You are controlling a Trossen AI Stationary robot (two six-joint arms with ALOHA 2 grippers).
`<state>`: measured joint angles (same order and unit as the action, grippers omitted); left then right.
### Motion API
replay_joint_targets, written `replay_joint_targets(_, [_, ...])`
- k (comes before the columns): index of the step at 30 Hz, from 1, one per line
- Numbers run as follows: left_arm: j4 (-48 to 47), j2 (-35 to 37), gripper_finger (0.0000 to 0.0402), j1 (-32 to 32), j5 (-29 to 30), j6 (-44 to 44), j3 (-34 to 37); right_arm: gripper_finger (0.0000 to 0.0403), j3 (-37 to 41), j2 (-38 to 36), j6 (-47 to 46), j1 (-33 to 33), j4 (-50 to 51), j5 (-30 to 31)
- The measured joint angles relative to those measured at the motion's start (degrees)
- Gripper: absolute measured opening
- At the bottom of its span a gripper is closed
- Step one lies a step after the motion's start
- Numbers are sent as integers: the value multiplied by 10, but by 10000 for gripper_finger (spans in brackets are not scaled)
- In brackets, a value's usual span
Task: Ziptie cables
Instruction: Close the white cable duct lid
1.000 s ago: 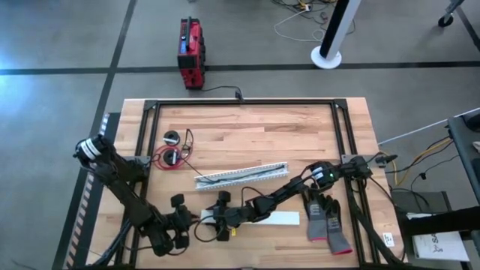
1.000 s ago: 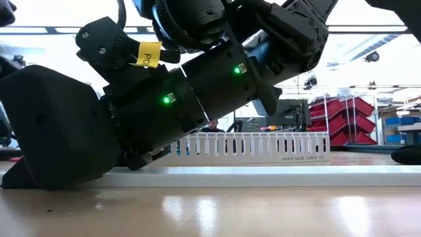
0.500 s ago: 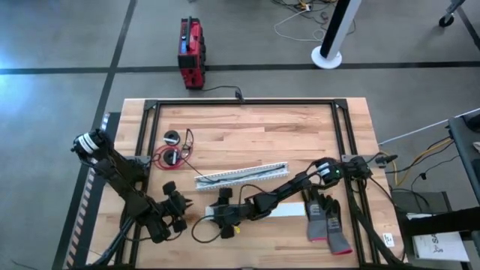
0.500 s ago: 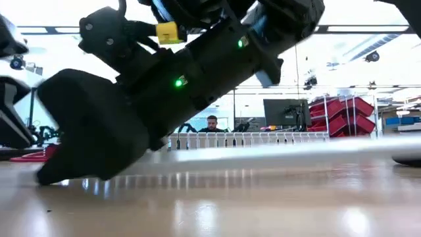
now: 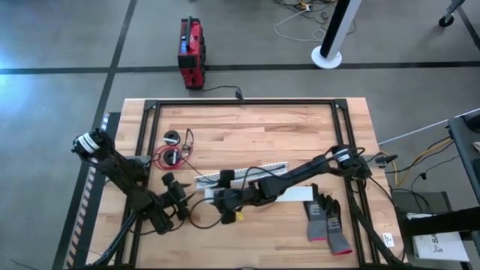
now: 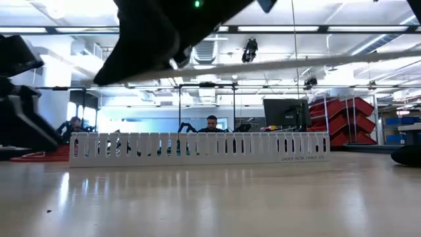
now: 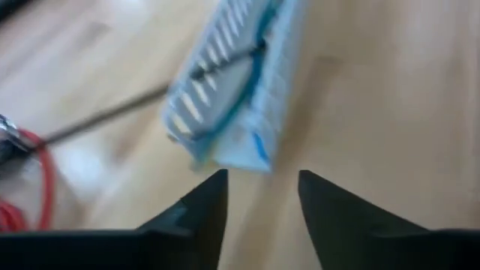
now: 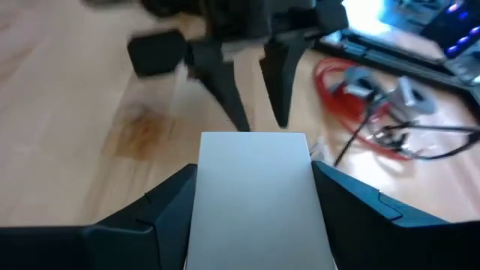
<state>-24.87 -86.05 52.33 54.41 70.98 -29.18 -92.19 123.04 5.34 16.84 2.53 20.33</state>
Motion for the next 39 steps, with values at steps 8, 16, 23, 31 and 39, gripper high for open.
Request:
replay_joint_targets(8, [111,0,218,-42,45,-117,28,221,0,-16,2,-1,6,7])
replay_joint_targets(16, [232,0,170,-114,-15,-248,45,220,-1,-12,-2,3,10,6])
replay_joint_targets(23, [243,1,29,-133,-85,-301,45,220,-1,-14,-8,8,64,7])
replay_joint_targets(31, [98,48,2,-96,-210,-275,11,220,-1,-15,-9,10,149,7])
replay_joint_targets(39, [-188,125,8,-43,-354,-144,-55,220,-1,-15,12,8,160,7])
